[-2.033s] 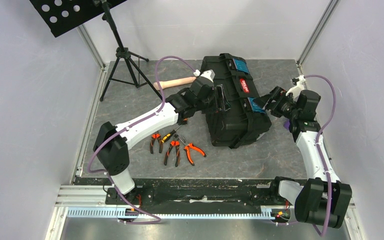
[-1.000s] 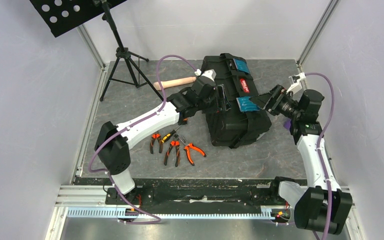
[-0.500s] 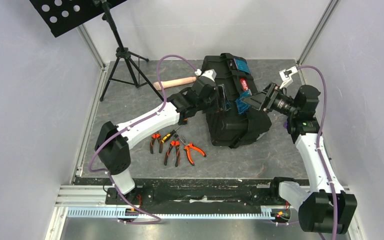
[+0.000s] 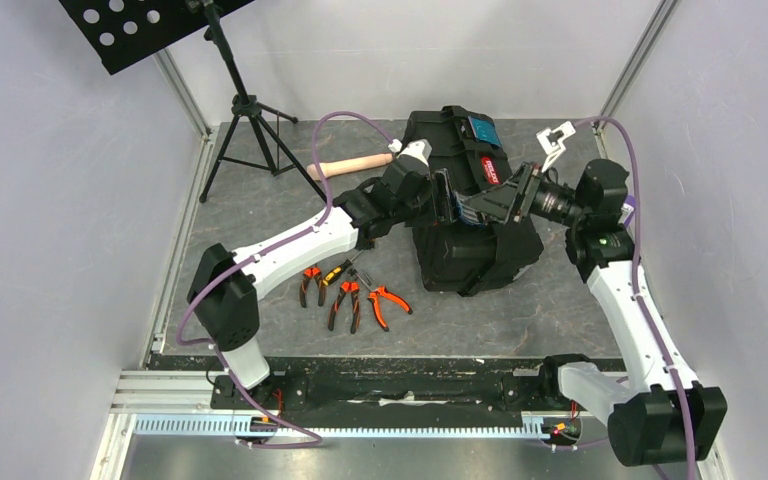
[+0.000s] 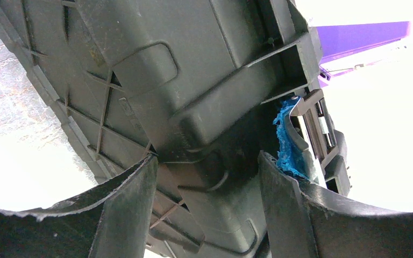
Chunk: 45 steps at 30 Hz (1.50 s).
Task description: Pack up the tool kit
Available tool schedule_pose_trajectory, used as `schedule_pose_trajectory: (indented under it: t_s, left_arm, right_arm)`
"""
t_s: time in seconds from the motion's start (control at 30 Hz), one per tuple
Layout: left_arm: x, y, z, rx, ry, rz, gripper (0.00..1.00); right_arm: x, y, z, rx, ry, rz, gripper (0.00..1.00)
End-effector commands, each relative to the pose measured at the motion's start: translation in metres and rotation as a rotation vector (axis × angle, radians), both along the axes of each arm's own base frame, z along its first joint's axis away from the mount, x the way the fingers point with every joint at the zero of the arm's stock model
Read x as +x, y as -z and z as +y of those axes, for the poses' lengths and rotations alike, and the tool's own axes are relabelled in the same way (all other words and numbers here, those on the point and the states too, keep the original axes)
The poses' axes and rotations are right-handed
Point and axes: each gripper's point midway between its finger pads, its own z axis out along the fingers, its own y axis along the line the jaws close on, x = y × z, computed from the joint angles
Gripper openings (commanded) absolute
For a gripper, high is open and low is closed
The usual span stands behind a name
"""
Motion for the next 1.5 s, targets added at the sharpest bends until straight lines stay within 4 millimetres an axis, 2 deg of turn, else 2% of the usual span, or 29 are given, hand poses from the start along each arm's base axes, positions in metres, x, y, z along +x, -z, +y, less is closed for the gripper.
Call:
schedule_pose_trajectory:
  t_s: [0.0,0.1,0.27,0.5,0.6,0.7,0.87,1.0,1.13,1.27,1.47]
  left_arm:
    - [-0.025,0.115,0.053,0.388,0.04,0.142,0.72]
    - [-0.026,0.111,0.054,0.375,0.036,0.134,0.72]
    - [-0.027,0.093,0.063,0.348,0.013,0.095,0.73]
    - [-0.032,0.07,0.094,0.307,-0.036,0.066,0.77]
    - [-0.031,0.059,0.1,0.29,-0.04,0.042,0.77]
    - [-0.026,0.056,0.092,0.283,-0.022,0.033,0.77]
    - [-0.016,0.05,0.066,0.226,0.018,0.032,0.77]
    - [-0.007,0.044,0.053,0.211,0.034,0.015,0.76]
    - [-0.003,0.043,0.044,0.21,0.056,0.009,0.75]
    - [-0.001,0.048,0.038,0.211,0.071,0.024,0.74]
    - [0.001,0.057,0.031,0.22,0.091,0.046,0.74]
  right_arm:
    - [0.03,-0.026,-0.017,-0.015,0.093,-0.076,0.74]
    - [0.071,-0.022,-0.045,-0.04,0.231,-0.062,0.77]
    - [0.12,-0.008,-0.067,-0.109,0.36,-0.024,0.8]
    - [0.157,0.02,-0.076,-0.157,0.402,0.022,0.8]
    - [0.169,0.028,-0.078,-0.168,0.405,0.034,0.8]
    - [0.177,0.03,-0.076,-0.151,0.394,0.037,0.79]
    - [0.191,0.026,-0.075,-0.119,0.391,0.018,0.79]
    - [0.211,0.029,-0.077,-0.108,0.408,0.027,0.8]
    - [0.234,0.04,-0.086,-0.123,0.47,0.047,0.8]
    - [0.255,0.051,-0.085,-0.108,0.461,0.078,0.81]
    - [0.27,0.068,-0.083,-0.1,0.45,0.117,0.81]
